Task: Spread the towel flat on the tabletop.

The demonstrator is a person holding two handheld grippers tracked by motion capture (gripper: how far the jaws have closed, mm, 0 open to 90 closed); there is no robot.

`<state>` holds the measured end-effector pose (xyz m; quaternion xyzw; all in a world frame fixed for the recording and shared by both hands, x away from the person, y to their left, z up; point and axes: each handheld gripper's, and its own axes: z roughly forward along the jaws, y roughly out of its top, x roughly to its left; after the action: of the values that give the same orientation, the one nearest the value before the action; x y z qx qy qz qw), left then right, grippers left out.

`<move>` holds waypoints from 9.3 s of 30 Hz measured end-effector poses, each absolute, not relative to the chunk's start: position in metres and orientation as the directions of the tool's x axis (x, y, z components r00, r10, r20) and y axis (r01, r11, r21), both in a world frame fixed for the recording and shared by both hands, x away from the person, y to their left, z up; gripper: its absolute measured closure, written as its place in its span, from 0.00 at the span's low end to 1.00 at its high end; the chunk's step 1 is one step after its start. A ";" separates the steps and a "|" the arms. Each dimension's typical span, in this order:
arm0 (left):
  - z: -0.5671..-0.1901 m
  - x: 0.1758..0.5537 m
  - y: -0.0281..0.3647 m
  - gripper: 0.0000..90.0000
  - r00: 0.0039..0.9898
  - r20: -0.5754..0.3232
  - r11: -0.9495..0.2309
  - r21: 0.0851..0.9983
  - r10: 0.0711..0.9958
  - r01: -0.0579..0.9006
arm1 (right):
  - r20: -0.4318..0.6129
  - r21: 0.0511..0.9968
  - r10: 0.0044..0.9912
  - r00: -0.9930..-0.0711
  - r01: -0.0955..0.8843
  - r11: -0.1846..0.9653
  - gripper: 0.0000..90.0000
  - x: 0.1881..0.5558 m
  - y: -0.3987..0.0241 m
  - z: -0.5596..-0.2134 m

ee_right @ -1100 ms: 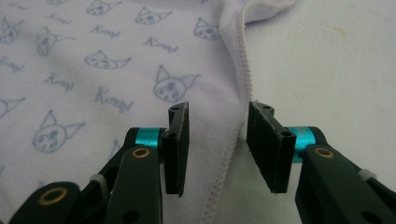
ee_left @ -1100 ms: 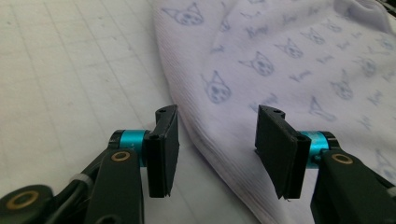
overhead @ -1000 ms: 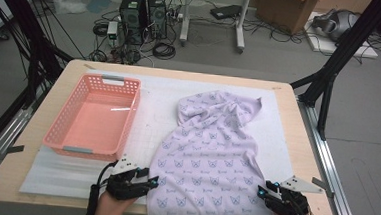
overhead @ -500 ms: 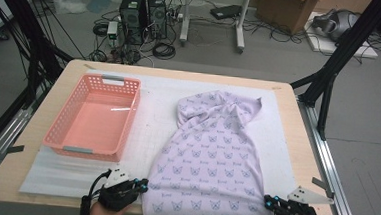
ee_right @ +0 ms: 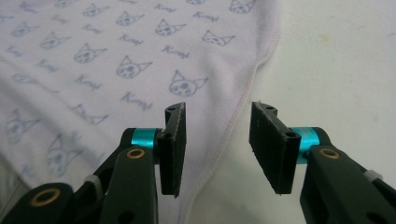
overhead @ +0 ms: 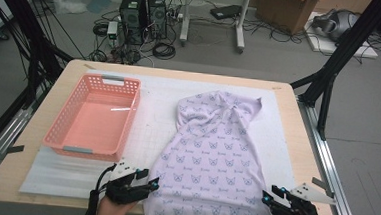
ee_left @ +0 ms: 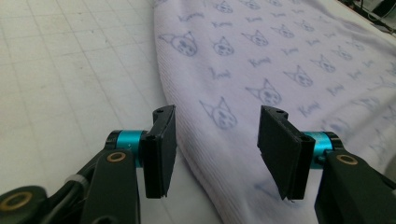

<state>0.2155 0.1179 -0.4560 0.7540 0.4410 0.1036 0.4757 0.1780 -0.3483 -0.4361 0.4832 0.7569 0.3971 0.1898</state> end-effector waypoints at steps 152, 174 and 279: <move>-0.440 0.246 0.124 0.57 0.608 -0.136 -0.223 0.850 0.782 0.477 | 0.000 0.696 0.860 -0.510 0.617 0.367 0.96 0.270 -0.319 -0.440; -0.452 0.313 0.080 0.55 0.589 -0.215 -0.210 0.796 0.779 0.567 | 0.021 0.762 0.900 -0.435 0.591 0.267 0.65 0.257 -0.357 -0.430; -0.444 0.347 0.072 0.56 0.586 -0.221 -0.172 0.825 0.780 0.539 | 0.023 0.765 0.925 -0.379 0.602 0.228 0.67 0.360 -0.358 -0.433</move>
<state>0.3474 0.0720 -0.4438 0.7548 0.4368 0.1274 0.4726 0.3603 -0.3576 -0.4332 0.5090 0.7503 0.3560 0.2265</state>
